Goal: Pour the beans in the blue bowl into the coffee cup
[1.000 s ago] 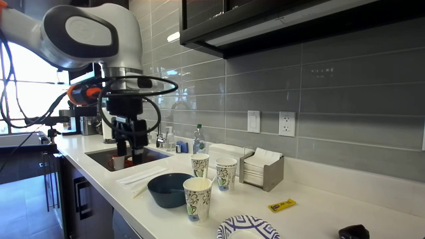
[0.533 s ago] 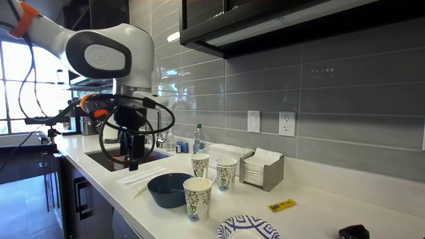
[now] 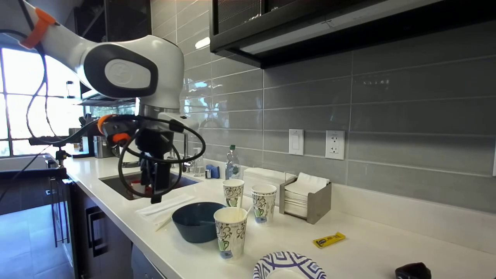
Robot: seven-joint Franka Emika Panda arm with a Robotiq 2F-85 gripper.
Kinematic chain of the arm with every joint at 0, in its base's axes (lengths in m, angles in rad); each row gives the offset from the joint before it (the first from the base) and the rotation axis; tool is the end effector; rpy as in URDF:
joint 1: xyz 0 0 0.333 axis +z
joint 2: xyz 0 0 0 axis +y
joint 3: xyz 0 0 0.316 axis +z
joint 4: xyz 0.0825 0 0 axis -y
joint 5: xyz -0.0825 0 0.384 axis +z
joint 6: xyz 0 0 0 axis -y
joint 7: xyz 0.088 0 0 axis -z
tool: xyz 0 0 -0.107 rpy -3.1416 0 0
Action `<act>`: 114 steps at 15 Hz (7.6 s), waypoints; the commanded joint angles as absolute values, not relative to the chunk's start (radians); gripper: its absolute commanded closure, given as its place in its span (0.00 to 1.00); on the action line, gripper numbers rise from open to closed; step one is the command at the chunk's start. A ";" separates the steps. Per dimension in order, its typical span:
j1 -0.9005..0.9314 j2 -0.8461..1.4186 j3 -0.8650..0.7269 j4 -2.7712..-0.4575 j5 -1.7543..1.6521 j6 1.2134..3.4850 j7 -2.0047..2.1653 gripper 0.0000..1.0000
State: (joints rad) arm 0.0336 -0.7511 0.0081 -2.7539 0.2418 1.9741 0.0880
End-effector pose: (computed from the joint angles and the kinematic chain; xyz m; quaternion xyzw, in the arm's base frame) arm 0.3127 0.0282 0.4265 -0.9914 0.0730 0.0209 0.1064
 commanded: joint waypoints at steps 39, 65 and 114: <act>-0.069 -0.320 0.128 -2.752 0.197 2.588 0.704 0.00; -0.067 -0.243 0.119 -2.744 0.115 2.691 0.707 0.98; -0.092 -0.379 0.201 -2.256 -0.216 2.171 0.588 0.95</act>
State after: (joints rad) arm -0.1129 -0.3803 0.2190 -2.2572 -0.2071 2.1745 0.5816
